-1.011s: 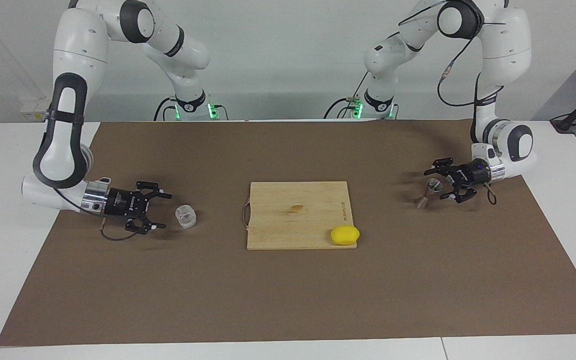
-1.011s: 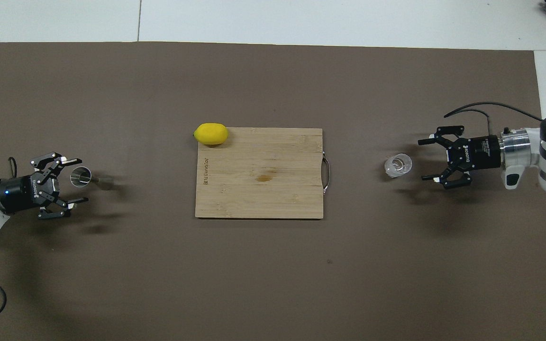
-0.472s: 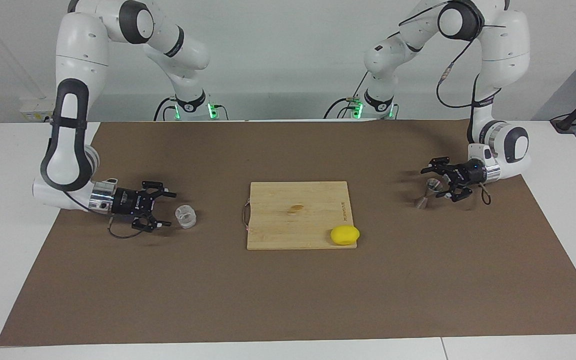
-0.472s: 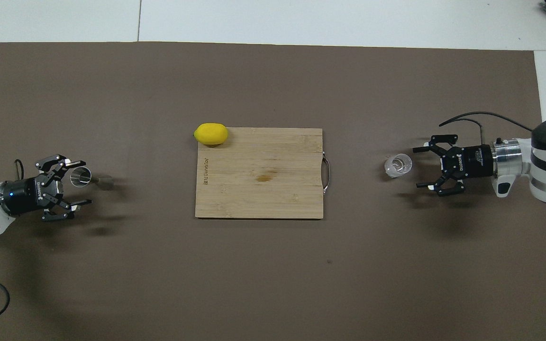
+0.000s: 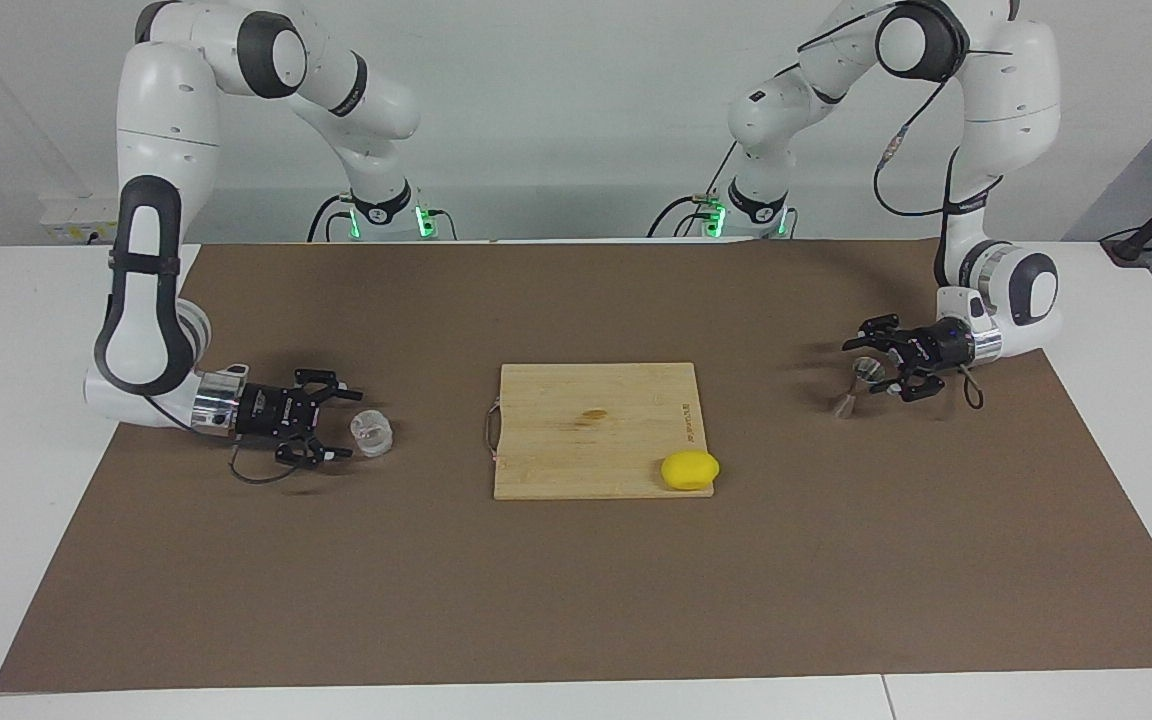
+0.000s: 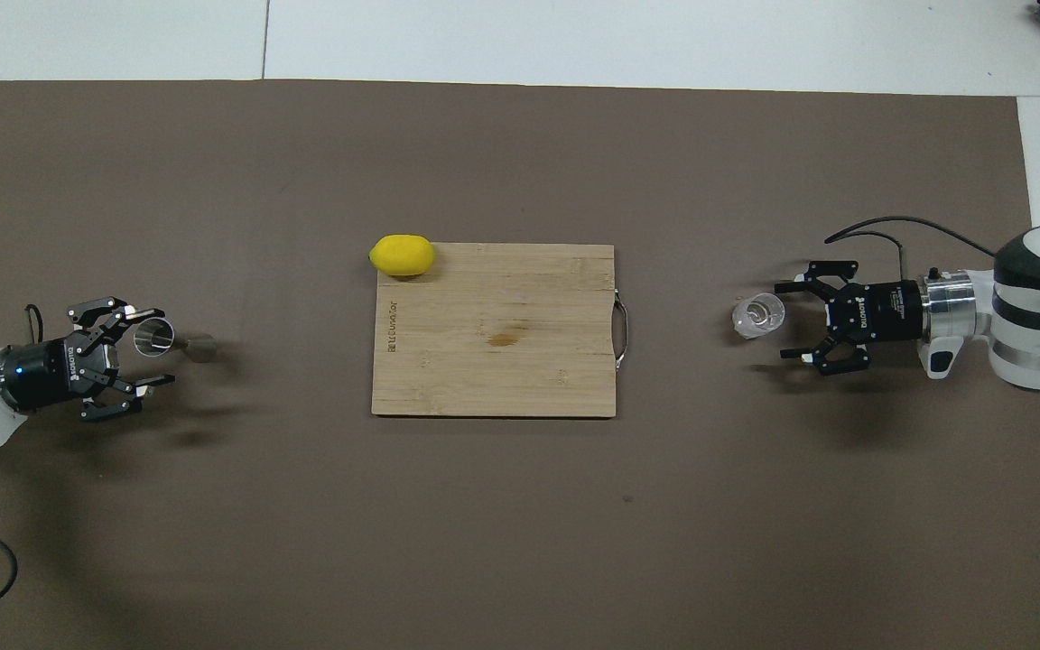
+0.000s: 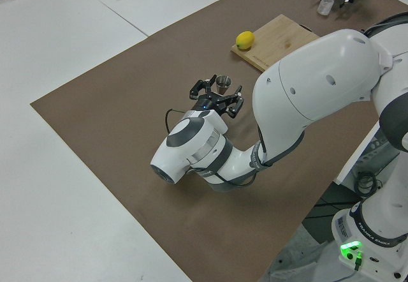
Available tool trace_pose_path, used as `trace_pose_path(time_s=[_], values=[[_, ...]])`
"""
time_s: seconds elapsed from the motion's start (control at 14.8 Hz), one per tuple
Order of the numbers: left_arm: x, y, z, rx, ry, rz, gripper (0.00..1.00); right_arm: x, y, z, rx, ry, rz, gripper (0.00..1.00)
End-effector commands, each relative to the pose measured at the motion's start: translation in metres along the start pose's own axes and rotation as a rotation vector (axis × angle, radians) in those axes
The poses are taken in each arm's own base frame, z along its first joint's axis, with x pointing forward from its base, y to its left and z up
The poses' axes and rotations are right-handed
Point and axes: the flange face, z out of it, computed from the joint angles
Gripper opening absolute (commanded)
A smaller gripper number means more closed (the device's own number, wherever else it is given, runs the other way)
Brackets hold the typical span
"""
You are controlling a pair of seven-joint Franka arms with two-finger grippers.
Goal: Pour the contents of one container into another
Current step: 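Open the left gripper toward the metal cup while the right gripper approaches the glass, then grasp the metal cup with the left gripper while the right gripper grasps the glass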
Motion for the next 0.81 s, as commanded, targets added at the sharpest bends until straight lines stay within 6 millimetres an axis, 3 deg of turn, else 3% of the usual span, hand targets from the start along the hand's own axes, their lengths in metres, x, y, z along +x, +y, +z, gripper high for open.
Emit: trace_pose_path(time_s=[0.0,0.74], values=[[0.002,0.0,-0.011,0.033,0.016,0.02,0.8,0.001,-0.003,0.006,0.029,-0.016,-0.014,1.0],[-0.002,-0.001,-0.013,0.054,-0.013,0.018,0.74,0.002,-0.007,0.019,0.03,-0.012,0.02,1.0]])
